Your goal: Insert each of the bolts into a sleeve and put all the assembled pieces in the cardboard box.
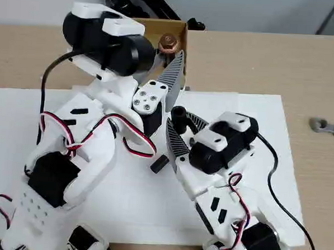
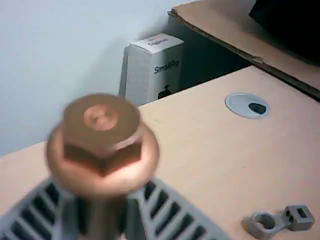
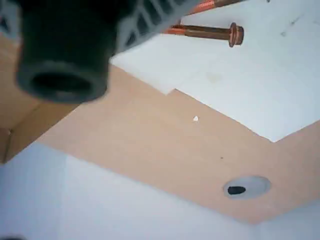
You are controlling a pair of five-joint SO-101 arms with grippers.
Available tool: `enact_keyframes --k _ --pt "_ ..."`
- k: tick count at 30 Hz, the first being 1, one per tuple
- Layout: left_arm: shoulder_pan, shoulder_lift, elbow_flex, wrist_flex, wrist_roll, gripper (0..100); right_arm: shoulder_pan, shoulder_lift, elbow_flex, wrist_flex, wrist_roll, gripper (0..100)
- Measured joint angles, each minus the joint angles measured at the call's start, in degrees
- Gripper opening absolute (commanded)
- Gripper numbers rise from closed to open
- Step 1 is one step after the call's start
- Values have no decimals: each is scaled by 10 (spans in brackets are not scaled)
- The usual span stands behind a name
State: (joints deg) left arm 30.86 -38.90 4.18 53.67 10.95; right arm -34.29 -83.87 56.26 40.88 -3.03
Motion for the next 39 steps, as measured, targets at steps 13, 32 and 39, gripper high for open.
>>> enact_keyframes --k 13,32,39 --pt "0 123 -197 174 55 6 -1 -39 61 -69 37 5" --pt "41 126 -245 215 81 6 48 -39 61 -79 2 5" --pt "42 126 -245 215 81 6 52 -39 61 -79 1 5"
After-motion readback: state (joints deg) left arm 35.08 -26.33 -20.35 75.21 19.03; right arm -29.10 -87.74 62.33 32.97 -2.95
